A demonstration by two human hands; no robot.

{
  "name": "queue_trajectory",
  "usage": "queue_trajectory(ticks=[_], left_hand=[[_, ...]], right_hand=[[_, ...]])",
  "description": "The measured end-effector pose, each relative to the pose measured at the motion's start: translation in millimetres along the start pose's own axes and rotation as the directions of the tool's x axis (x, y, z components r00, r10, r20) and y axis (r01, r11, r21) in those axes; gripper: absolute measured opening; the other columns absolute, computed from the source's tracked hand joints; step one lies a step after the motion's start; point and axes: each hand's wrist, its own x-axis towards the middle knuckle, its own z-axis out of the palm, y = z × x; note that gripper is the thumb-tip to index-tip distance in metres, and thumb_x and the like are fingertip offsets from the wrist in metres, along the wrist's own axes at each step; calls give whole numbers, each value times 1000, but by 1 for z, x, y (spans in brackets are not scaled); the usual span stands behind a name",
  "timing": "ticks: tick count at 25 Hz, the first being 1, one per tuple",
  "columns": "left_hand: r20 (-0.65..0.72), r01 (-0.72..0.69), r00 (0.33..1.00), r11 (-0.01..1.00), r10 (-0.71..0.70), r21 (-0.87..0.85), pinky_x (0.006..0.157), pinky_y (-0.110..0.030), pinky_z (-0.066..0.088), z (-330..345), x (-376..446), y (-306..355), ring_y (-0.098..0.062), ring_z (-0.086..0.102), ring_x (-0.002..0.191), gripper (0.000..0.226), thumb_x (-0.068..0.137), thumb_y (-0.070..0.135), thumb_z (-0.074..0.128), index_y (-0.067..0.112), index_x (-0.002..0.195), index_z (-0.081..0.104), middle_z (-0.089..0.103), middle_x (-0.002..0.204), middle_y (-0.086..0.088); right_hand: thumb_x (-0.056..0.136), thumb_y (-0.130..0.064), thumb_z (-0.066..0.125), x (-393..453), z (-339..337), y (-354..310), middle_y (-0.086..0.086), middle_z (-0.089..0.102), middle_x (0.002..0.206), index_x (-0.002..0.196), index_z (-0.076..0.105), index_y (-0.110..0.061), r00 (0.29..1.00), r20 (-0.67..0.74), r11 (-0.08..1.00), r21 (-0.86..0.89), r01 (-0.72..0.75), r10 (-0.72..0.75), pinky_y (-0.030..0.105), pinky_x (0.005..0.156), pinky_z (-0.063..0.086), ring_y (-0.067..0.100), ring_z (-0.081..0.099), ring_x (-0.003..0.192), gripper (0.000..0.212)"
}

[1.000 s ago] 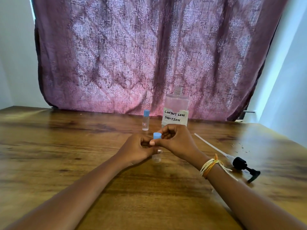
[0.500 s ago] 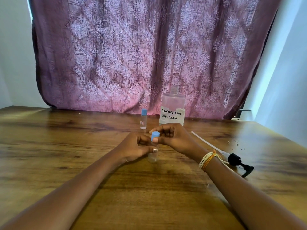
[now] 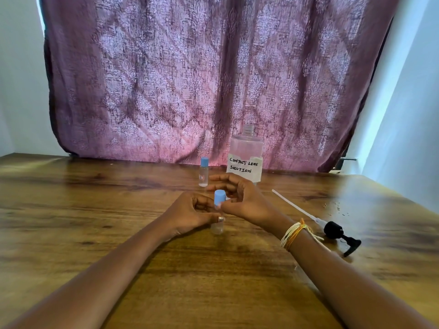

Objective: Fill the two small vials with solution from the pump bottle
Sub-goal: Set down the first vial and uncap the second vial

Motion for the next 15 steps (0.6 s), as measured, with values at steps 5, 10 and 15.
queue_trajectory(ticks=[5,10,15], left_hand=[[-14,-5,1000,1000,5,-25,78,-21,53,1,-1,2,-4,72,82,18,73,15,82,31,80,79,78,86,7],[2,6,1000,1000,-6,-29,74,-14,49,1,-2,2,0,71,82,16,73,17,81,32,79,79,78,86,12],[-19,16,1000,999,-17,-35,69,-10,49,1,-2,4,-2,72,80,15,72,17,82,31,77,79,78,84,9]], right_hand=[[74,-3,80,1,2,3,1,70,87,116,63,-16,993,-120,1000,13,16,-14,25,81,53,11,65,82,48],[81,8,68,1,-2,4,11,71,115,127,57,-15,1000,26,994,109,14,-17,38,98,52,22,67,110,53],[76,-2,78,2,0,1,4,68,84,110,65,-18,992,-121,996,79,32,-22,22,78,52,11,63,79,40]])
